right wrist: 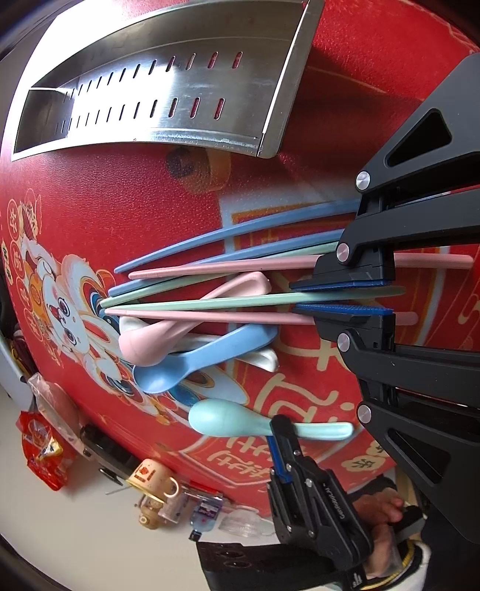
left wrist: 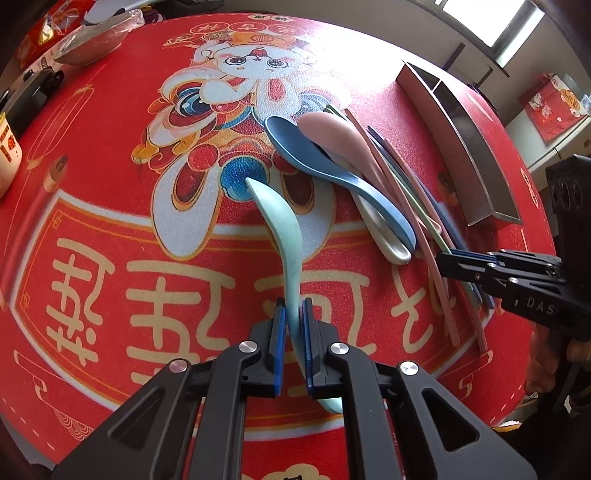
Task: Organize utensils
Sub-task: 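Lift the mint spoon with the left tool while the right tool holds the chopstick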
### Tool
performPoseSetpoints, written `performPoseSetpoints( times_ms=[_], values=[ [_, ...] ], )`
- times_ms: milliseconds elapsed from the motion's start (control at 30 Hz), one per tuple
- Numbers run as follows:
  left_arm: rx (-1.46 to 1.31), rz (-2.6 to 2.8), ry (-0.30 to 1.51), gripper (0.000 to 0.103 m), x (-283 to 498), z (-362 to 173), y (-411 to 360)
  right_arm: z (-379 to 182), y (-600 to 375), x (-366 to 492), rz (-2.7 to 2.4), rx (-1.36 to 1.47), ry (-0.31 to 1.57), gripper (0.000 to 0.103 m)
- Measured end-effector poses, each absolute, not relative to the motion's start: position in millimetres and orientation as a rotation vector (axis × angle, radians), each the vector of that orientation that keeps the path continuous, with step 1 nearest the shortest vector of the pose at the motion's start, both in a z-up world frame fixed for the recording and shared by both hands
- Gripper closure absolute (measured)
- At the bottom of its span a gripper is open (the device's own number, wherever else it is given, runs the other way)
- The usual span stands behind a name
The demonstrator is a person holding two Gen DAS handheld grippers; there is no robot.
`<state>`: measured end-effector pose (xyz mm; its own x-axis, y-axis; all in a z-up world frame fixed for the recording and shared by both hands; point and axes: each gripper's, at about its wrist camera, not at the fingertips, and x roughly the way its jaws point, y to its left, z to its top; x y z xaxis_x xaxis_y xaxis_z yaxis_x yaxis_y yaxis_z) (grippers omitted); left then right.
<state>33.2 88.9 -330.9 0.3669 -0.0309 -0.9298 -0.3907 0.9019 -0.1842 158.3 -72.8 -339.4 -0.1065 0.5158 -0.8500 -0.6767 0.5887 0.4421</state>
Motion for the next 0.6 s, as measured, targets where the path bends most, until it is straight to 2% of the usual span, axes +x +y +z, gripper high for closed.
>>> performPoseSetpoints(
  times_ms=[300, 600],
  values=[
    [-0.484, 0.247, 1.146, 0.097, 25, -331, 98, -325, -78, 157, 1.031, -0.095, 1.29, 0.097],
    [-0.473, 0.293, 1.02, 0.097, 24, -298, 114, -300, -94, 166, 1.029, -0.023, 1.217, 0.097]
  ],
)
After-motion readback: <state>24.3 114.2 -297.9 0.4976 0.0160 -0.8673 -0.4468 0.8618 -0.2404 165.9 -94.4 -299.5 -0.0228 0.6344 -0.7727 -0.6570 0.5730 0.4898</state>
